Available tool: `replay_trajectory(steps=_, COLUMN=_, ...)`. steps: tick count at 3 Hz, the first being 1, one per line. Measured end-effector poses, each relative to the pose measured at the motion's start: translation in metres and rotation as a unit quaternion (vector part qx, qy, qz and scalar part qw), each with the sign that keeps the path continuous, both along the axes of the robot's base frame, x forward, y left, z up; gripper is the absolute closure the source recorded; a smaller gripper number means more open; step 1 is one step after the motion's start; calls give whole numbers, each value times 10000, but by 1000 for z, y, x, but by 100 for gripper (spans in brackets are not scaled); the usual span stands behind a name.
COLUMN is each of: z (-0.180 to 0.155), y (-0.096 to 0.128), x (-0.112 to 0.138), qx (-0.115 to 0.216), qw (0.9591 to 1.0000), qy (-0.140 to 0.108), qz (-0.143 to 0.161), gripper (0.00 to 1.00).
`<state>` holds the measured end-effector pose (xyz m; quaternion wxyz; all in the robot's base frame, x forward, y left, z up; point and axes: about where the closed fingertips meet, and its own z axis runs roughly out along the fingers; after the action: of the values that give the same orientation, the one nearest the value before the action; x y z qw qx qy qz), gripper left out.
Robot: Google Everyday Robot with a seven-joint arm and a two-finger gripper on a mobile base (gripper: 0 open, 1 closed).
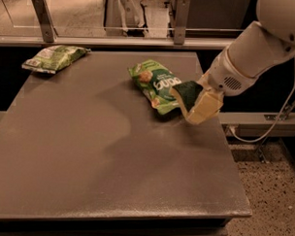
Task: Move sponge near green rice chip bag
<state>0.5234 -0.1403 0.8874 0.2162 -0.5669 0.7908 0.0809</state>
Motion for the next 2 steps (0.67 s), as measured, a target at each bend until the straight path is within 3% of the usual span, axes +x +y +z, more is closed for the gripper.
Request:
replay_trajectory(steps=1, z=-29, y=3, x=4, qx=59, qw=9998, qy=180, qz=-15, gripper=84)
replay_trajectory(steps=2, z=-28, y=4, x=3, qx=53, qw=9998, qy=172, qz=-5, gripper=61)
